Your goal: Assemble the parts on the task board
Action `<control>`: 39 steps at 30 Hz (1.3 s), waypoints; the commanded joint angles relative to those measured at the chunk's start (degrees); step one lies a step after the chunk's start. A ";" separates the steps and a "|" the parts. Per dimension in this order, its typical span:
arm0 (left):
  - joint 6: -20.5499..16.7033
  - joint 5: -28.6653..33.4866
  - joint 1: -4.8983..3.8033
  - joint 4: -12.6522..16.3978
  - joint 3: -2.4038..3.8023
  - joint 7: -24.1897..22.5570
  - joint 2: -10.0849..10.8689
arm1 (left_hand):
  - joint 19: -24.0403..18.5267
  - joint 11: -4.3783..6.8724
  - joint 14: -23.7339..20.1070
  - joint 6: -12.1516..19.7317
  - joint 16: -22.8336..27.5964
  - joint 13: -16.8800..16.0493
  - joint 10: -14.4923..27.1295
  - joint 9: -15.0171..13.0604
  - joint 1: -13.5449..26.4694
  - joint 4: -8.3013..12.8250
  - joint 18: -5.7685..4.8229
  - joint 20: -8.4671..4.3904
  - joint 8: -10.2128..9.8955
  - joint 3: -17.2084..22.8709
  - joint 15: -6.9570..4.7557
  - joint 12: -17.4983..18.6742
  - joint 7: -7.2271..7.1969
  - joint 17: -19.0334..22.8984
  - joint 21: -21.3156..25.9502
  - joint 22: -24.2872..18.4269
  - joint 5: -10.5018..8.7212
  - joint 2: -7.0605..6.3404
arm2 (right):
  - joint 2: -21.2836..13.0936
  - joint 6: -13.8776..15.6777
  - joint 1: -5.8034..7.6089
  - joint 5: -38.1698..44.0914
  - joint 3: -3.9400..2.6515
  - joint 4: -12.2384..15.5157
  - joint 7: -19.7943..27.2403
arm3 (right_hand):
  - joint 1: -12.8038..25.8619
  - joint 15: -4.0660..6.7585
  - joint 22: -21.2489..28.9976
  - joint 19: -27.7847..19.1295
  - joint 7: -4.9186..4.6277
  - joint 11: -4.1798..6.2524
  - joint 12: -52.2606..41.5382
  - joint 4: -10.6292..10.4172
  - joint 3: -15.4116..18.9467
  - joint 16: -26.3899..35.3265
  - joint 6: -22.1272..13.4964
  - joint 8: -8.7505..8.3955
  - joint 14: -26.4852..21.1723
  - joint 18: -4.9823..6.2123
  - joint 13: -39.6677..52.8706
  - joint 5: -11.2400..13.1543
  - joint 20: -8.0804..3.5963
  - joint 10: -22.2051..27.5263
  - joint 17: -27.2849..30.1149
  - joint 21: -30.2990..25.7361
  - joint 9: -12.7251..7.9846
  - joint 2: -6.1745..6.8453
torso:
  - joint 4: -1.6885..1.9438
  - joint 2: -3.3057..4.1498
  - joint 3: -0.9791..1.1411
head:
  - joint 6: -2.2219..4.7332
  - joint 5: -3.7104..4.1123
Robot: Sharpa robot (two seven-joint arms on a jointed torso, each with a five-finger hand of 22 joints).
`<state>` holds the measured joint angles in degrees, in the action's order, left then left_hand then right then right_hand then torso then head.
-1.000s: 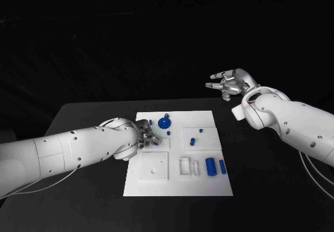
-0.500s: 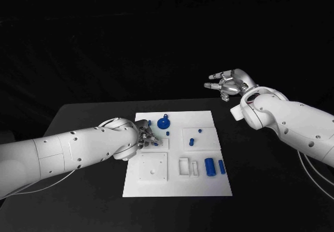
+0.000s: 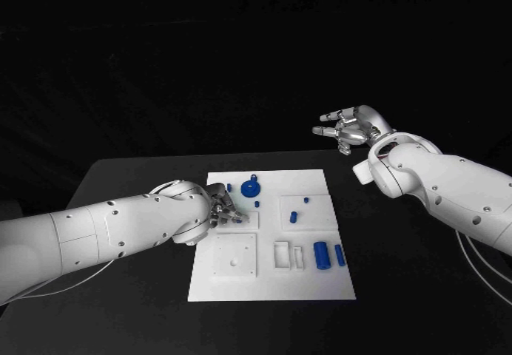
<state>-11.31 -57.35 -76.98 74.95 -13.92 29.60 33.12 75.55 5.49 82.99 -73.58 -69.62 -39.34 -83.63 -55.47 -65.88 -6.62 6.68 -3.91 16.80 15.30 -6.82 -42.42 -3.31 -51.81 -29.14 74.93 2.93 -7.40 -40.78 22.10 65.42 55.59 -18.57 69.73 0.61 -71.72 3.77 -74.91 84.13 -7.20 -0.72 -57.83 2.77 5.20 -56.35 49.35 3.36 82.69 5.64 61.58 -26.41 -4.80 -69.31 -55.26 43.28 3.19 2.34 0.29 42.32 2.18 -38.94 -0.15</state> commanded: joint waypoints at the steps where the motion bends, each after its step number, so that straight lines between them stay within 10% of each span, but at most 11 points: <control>1: 0.79 0.22 0.06 -0.07 -0.03 -0.02 -0.04 | -0.11 0.11 -0.09 -0.32 0.29 0.05 -2.85 -0.04 0.05 -0.21 -1.17 -0.29 -0.32 0.04 -0.02 0.01 -0.18 0.03 0.27 0.87 -0.18 -0.42 | 0.02 -0.82 0.00 -0.19 -0.03 0.02 0.37 | 0.58 -0.08 -2.62 3.13 0.07 0.03 0.07 -0.33 0.01 0.30 0.18 -0.12 0.12 0.95 0.01 -0.37 0.07 0.41 -0.02 -0.03 0.07 -0.15 | 0.01 0.02 -0.05 | 0.02 -0.02; 7: 0.62 0.35 0.06 -0.21 -0.02 -0.02 0.15 | -0.02 0.12 -0.06 -0.46 0.30 0.14 -2.85 -0.41 -0.03 -1.16 -1.60 -0.66 -0.52 -0.20 -0.08 -0.03 -0.19 -0.10 0.50 0.90 -0.20 -0.79 | -0.01 -0.80 -0.02 -0.20 -0.03 -0.01 0.39 | 0.58 -0.08 -2.62 3.13 0.07 0.03 0.07 -0.33 0.01 0.30 0.18 -0.12 0.12 0.95 0.01 -0.37 0.07 0.41 -0.02 -0.03 0.07 -0.15 | 0.03 0.03 -0.07 | -0.01 0.01; 13: 0.53 0.98 0.06 -0.23 -0.01 -0.28 0.36 | 0.01 0.09 -0.04 -1.06 0.23 0.06 -2.86 -0.40 2.63 -6.23 -1.75 -0.80 -0.55 -2.41 -0.07 -0.16 -0.16 -0.25 0.56 0.92 -0.18 -3.99 | 0.00 -0.75 -0.05 -0.39 -0.03 -0.03 0.40 | 0.60 -0.08 -2.60 3.14 0.07 0.02 0.06 -0.47 0.08 0.29 0.21 -0.12 0.13 0.94 0.02 -0.36 0.08 0.39 -0.04 0.03 0.07 -0.18 | 0.02 0.05 -0.07 | 0.02 0.06; 14: 0.54 1.15 0.06 -0.21 -0.01 -0.33 0.40 | 0.02 0.06 -0.06 -0.85 0.25 0.02 -2.85 -0.55 2.16 -6.30 -1.82 -0.86 -0.57 -7.34 -0.05 -0.22 -0.12 -0.24 0.57 0.93 -0.26 -2.26 | 0.02 -0.75 -0.05 -0.48 -0.03 -0.04 0.40 | 0.64 -0.08 -2.56 3.13 0.07 0.02 0.07 -0.56 0.09 0.31 0.18 -0.12 0.13 0.95 0.01 -0.39 0.08 0.40 -0.01 -0.02 0.07 -0.25 | 0.01 0.06 -0.07 | 0.01 0.05; 18: 0.49 1.72 0.06 -0.08 0.00 -0.51 0.59 | 0.02 0.10 -0.05 -0.94 0.20 -0.04 -2.85 -0.49 1.60 -9.90 -1.98 -1.01 -0.76 -12.05 -0.09 -0.29 -0.11 -0.34 0.61 0.94 -0.16 -3.28 | 0.05 -0.73 -0.07 -0.65 -0.03 -0.13 0.38 | 0.64 -0.08 -2.56 3.13 0.07 0.02 0.07 -0.56 0.09 0.31 0.18 -0.12 0.13 0.95 0.01 -0.39 0.08 0.40 -0.01 -0.02 0.07 -0.25 | -0.06 0.07 -0.09 | 0.00 0.10; 32: 0.41 4.27 0.03 1.27 0.26 -0.88 2.33 | 0.08 0.11 -0.04 -0.92 0.25 -0.03 -2.86 -0.38 2.98 -10.07 -2.19 -1.23 -1.19 -14.17 -0.14 -0.28 -0.08 -0.37 0.66 0.95 -0.14 -2.60 | 0.09 -0.52 -0.26 -2.10 -0.03 -0.50 -0.09 | 0.83 -0.07 -2.51 3.13 0.05 0.02 0.06 -0.93 -0.06 0.32 -0.03 -0.13 0.12 0.96 0.02 -0.58 0.08 0.42 0.00 0.00 0.06 -0.66 | 0.00 -0.05 -0.04 | 0.17 0.07; 39: 1.16 9.15 -0.39 0.98 2.52 -1.53 3.20 | -0.07 -0.21 -0.19 0.35 0.98 0.58 -2.80 0.53 2.03 -8.52 -2.24 -1.34 -2.22 -13.19 -0.02 0.48 0.46 0.48 0.92 0.86 -0.10 -0.12 | 0.29 -0.65 -0.36 -2.89 -0.03 -1.10 -0.24 | 0.83 -0.09 -2.49 3.13 0.04 0.02 0.09 -0.85 -0.12 0.36 -0.15 -0.14 0.11 0.96 0.01 -0.57 0.08 0.46 0.04 0.02 0.06 -0.74 | 0.02 -0.02 -0.12 | 0.75 -0.10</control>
<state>-11.21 -52.17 -77.17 76.01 -11.56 29.25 36.24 75.54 5.49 82.99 -73.58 -68.88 -38.81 -83.63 -55.08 -63.87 -15.42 4.88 -4.73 14.81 2.14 -6.82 -42.14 -2.88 -51.40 -28.42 74.91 2.93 -7.89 -40.52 22.04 65.12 53.62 -18.57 68.79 0.39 -71.25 3.77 -74.91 84.14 -7.20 -0.72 -57.83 2.11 5.35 -56.35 49.35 3.36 82.69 5.63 61.58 -26.68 -4.80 -69.31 -55.24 43.28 3.19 1.87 0.26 42.28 2.09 -38.40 -0.21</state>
